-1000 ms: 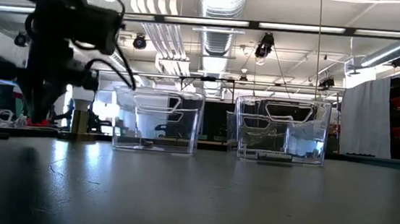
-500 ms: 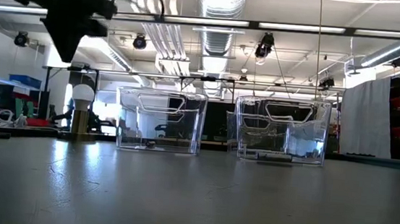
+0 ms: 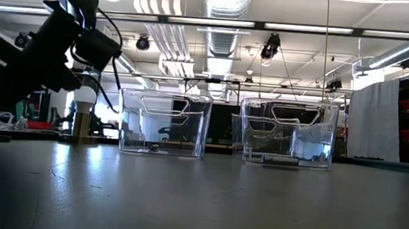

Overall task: Sort batteries
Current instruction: Put the black battery into the left transparent bin

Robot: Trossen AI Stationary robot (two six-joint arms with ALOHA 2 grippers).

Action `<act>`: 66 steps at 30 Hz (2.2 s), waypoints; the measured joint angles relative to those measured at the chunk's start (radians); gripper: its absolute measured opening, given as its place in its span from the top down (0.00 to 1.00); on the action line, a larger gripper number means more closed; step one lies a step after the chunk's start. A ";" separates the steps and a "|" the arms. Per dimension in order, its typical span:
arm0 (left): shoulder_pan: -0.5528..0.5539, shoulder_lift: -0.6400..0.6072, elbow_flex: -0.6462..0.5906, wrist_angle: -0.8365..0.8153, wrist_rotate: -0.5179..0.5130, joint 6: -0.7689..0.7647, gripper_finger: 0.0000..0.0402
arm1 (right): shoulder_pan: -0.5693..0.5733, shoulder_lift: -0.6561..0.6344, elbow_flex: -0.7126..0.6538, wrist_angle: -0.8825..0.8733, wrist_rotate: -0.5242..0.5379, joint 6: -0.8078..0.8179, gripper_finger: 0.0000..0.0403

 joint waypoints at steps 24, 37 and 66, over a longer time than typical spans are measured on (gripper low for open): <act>0.014 0.308 0.004 0.152 -0.003 -0.041 0.80 | 0.020 0.019 -0.002 -0.001 -0.011 0.068 0.63; 0.020 0.384 -0.008 0.192 0.030 -0.042 0.77 | 0.021 0.024 -0.002 -0.007 -0.011 0.079 0.66; 0.048 0.151 0.174 -0.174 0.026 -0.150 0.97 | 0.053 0.023 -0.002 -0.037 -0.021 0.079 0.70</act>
